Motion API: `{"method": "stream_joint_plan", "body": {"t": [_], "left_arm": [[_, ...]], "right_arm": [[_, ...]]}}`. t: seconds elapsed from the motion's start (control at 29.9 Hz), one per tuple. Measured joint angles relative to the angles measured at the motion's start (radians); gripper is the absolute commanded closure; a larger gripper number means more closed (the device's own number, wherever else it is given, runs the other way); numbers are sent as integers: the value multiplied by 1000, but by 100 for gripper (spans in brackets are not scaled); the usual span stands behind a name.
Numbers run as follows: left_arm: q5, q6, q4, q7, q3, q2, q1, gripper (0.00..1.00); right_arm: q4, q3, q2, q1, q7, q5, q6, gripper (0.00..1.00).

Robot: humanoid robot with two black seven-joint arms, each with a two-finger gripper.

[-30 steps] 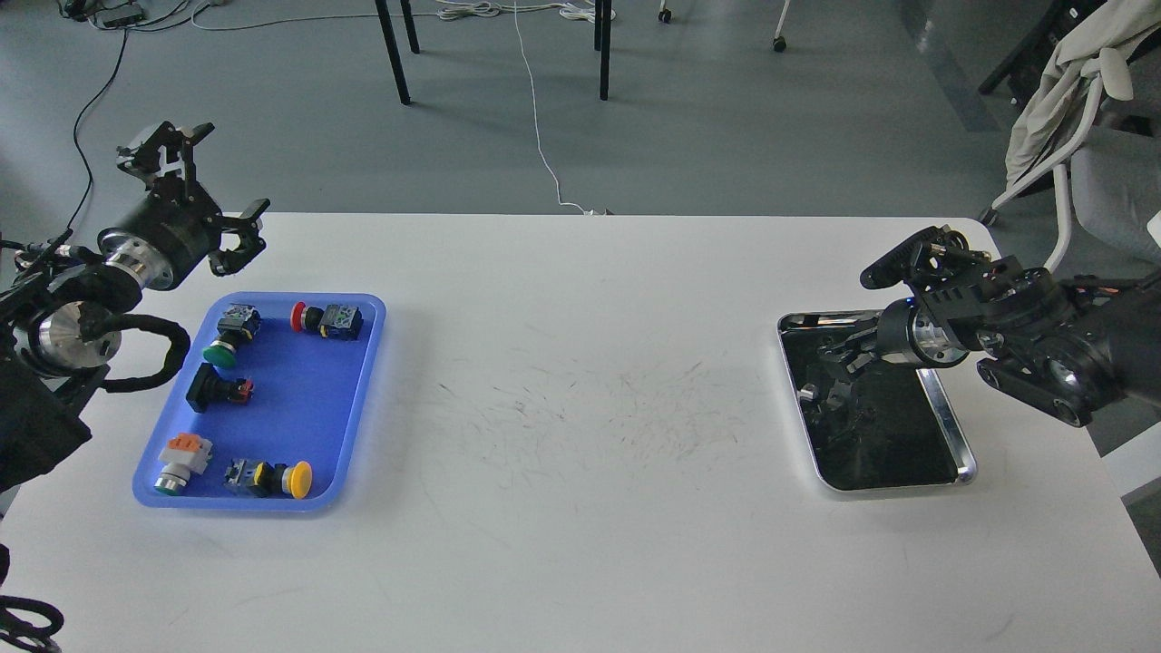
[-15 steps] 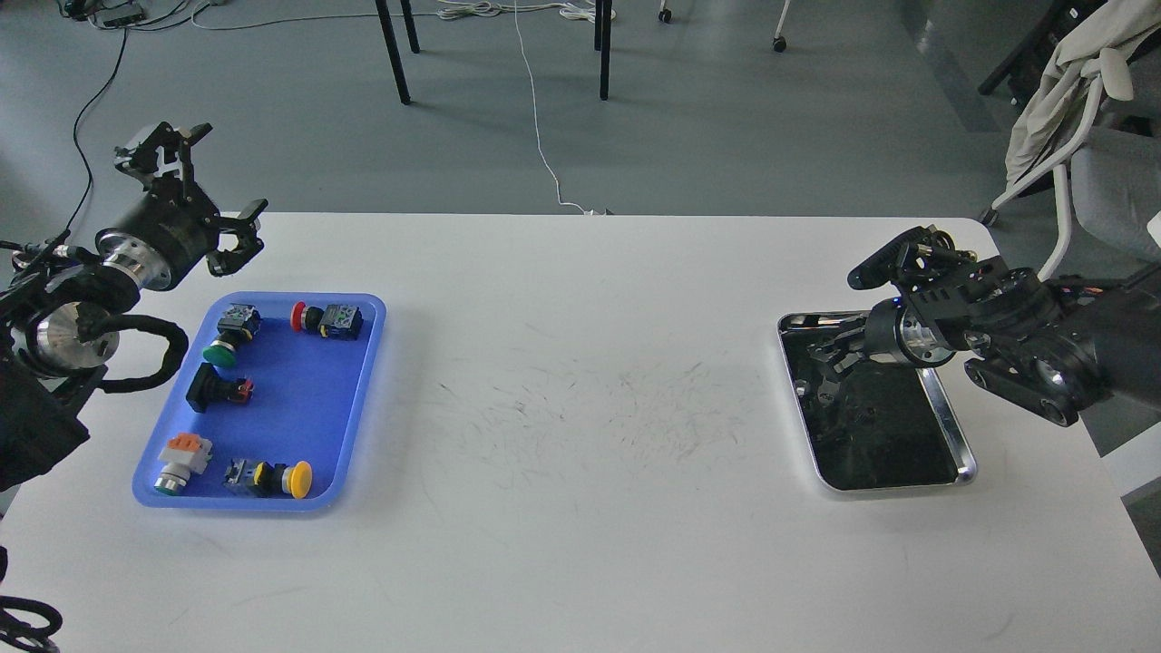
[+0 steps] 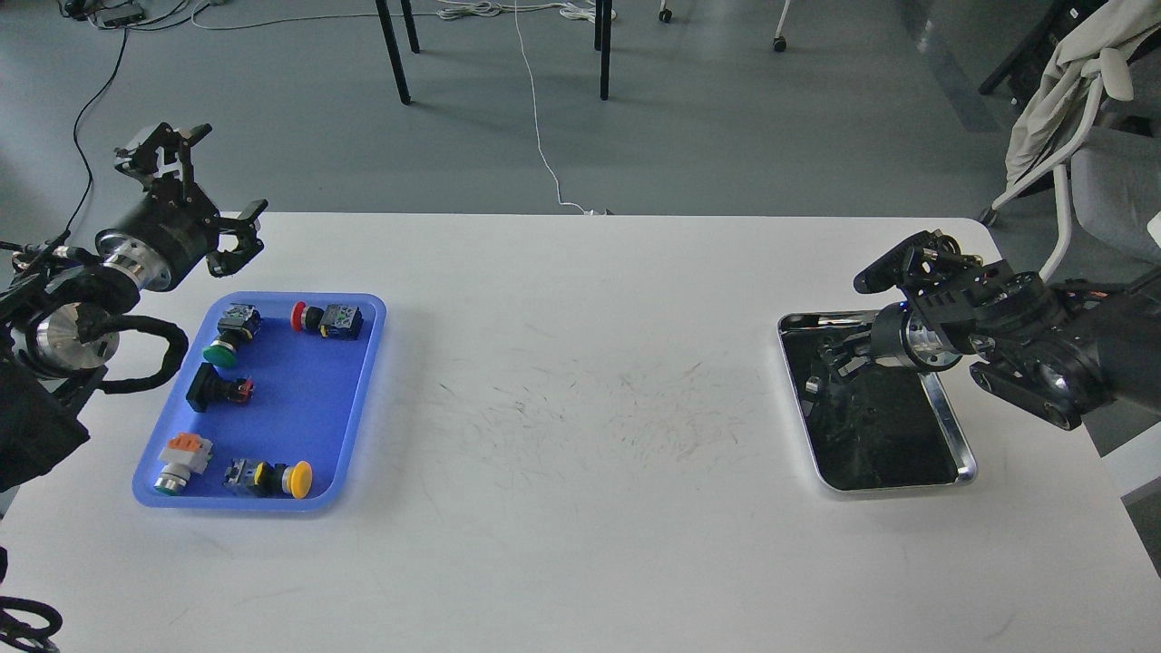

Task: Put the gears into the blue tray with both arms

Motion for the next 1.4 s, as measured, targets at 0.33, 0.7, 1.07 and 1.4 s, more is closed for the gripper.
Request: {"method": "stream_joint_plan", "body": {"t": [0.33, 0.7, 1.07, 1.4], "left_arm": [[0, 1, 0, -4, 0, -1, 0, 0], [0, 1, 0, -10, 0, 0, 0, 0], [1, 1, 0, -10, 1, 1, 0, 0], [2, 1, 0, -10, 2, -2, 0, 0]], "right_arm": [[-29, 2, 17, -4, 0, 1, 0, 82], [-35, 2, 21, -4, 8, 2, 4, 99], [-26, 0, 22, -5, 16, 0, 9, 82], [0, 2, 22, 24, 15, 4, 8, 75]]}}
